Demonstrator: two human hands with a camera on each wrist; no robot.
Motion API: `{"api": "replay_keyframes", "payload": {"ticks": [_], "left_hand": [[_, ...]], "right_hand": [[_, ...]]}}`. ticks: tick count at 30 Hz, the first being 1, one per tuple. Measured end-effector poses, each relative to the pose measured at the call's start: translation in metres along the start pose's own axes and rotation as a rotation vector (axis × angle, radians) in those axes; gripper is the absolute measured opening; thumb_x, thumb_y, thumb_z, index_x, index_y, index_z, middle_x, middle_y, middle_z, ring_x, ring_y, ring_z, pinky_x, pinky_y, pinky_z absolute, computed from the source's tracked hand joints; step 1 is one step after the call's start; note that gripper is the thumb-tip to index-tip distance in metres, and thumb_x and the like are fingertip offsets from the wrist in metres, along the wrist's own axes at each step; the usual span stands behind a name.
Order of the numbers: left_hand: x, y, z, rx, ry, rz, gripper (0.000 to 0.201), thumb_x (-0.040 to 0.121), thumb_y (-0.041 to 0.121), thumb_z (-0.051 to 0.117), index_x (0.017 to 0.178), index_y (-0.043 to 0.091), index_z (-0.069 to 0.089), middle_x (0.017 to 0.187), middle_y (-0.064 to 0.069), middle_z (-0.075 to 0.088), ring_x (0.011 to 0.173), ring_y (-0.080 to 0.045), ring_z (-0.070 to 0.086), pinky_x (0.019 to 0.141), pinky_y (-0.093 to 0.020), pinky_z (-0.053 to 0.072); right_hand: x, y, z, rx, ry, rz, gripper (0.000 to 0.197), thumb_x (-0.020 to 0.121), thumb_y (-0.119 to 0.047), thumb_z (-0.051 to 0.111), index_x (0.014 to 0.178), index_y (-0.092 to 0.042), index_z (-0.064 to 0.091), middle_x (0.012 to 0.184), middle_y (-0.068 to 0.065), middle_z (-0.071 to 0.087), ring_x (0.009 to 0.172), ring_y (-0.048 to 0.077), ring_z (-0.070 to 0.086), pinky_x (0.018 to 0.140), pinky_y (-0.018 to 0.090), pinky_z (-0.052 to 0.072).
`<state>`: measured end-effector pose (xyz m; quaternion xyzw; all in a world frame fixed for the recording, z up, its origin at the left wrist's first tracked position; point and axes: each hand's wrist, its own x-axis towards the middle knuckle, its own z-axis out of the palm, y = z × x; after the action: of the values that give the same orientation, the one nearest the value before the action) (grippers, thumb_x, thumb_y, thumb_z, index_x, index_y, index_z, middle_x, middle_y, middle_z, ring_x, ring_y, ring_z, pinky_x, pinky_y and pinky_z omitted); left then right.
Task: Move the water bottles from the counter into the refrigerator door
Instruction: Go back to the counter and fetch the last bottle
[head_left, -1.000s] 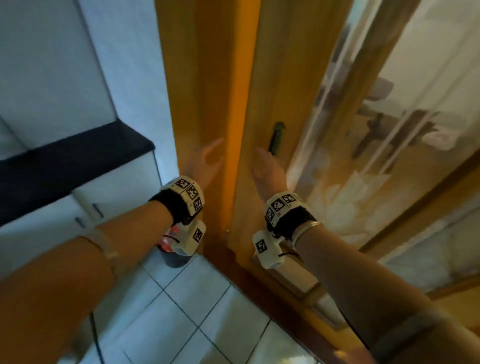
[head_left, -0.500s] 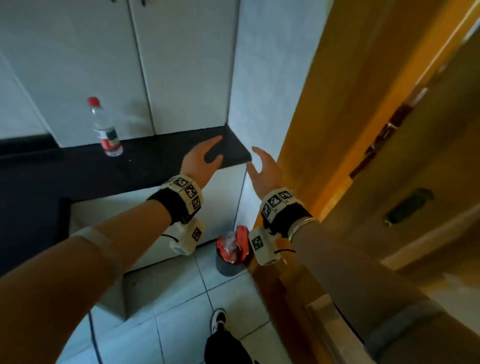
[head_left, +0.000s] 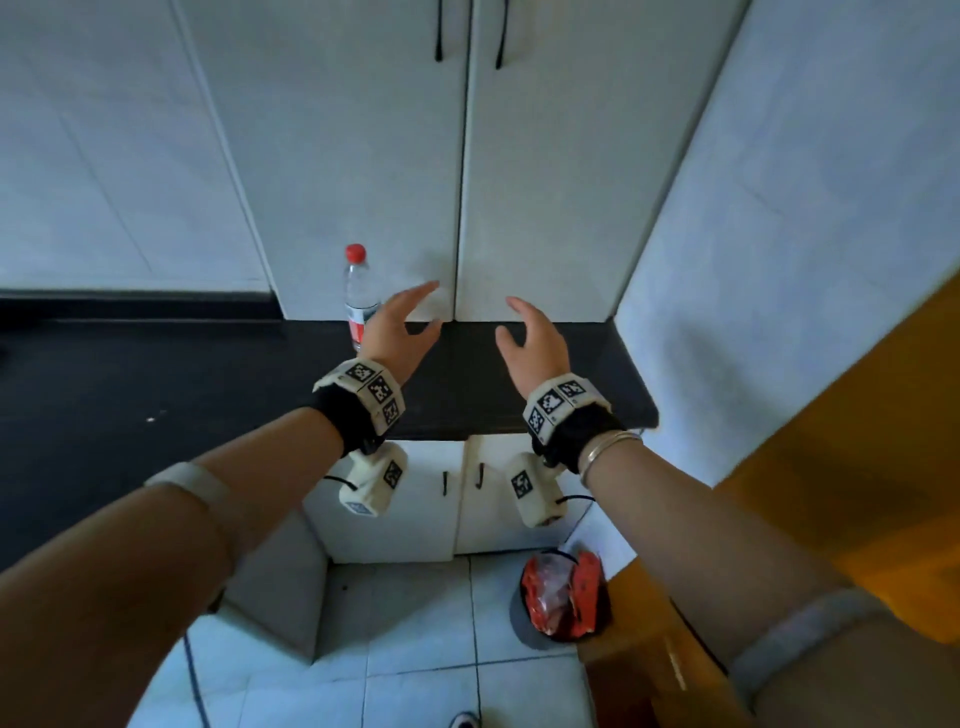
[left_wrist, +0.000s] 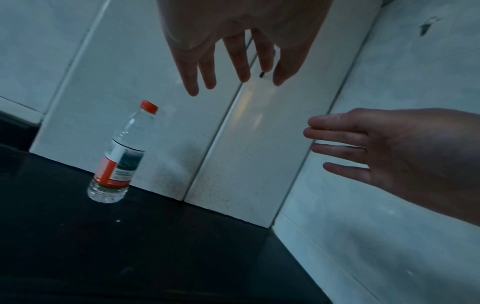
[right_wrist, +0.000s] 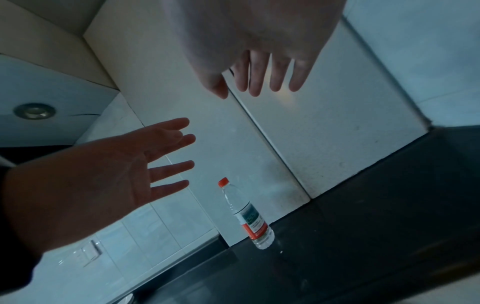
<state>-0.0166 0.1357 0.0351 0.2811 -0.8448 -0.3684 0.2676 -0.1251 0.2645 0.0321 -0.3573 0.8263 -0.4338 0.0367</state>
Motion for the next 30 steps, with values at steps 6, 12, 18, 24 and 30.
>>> {"api": "replay_keyframes", "payload": {"ticks": [6, 12, 18, 24, 30], "left_hand": [[0.046, -0.052, -0.028, 0.002, 0.087, -0.077, 0.047, 0.089, 0.017, 0.058, 0.134, 0.024, 0.047, 0.141, -0.003, 0.048, 0.129, -0.018, 0.044, 0.102, -0.020, 0.031], [0.093, -0.105, -0.058, 0.046, 0.099, -0.107, 0.048, 0.089, 0.019, 0.056, 0.135, 0.025, 0.045, 0.141, 0.000, 0.048, 0.130, -0.017, 0.043, 0.101, -0.020, 0.027], [0.139, -0.153, -0.083, 0.073, 0.067, -0.100, 0.048, 0.090, 0.020, 0.055, 0.137, 0.025, 0.043, 0.143, 0.000, 0.045, 0.132, -0.017, 0.040, 0.102, -0.021, 0.026], [0.168, -0.190, -0.092, 0.094, 0.025, -0.121, 0.048, 0.091, 0.022, 0.055, 0.137, 0.027, 0.042, 0.143, 0.001, 0.044, 0.132, -0.017, 0.040, 0.102, -0.022, 0.026], [0.185, -0.216, -0.094, 0.090, 0.019, -0.129, 0.048, 0.090, 0.021, 0.055, 0.136, 0.026, 0.044, 0.143, 0.001, 0.045, 0.132, -0.016, 0.040, 0.100, -0.018, 0.024]], "right_hand": [[0.056, -0.015, 0.061, -0.005, -0.087, -0.041, 0.045, 0.092, -0.018, 0.053, 0.135, -0.009, 0.044, 0.140, 0.008, 0.049, 0.131, 0.021, 0.043, 0.106, 0.023, 0.029], [0.101, -0.037, 0.124, -0.012, -0.136, -0.025, 0.047, 0.091, -0.019, 0.054, 0.136, -0.011, 0.041, 0.144, 0.007, 0.044, 0.134, 0.020, 0.040, 0.108, 0.028, 0.031], [0.144, -0.057, 0.184, -0.023, -0.159, 0.038, 0.053, 0.089, -0.018, 0.058, 0.137, -0.011, 0.039, 0.144, 0.006, 0.043, 0.133, 0.021, 0.041, 0.107, 0.029, 0.032], [0.176, -0.063, 0.229, 0.014, -0.191, 0.151, 0.055, 0.081, -0.017, 0.067, 0.130, -0.012, 0.042, 0.131, 0.008, 0.053, 0.120, 0.023, 0.051, 0.098, 0.028, 0.037], [0.205, -0.056, 0.267, 0.024, -0.180, 0.284, 0.067, 0.073, -0.026, 0.076, 0.128, -0.012, 0.040, 0.125, 0.010, 0.056, 0.115, 0.028, 0.054, 0.101, 0.040, 0.042]]}}
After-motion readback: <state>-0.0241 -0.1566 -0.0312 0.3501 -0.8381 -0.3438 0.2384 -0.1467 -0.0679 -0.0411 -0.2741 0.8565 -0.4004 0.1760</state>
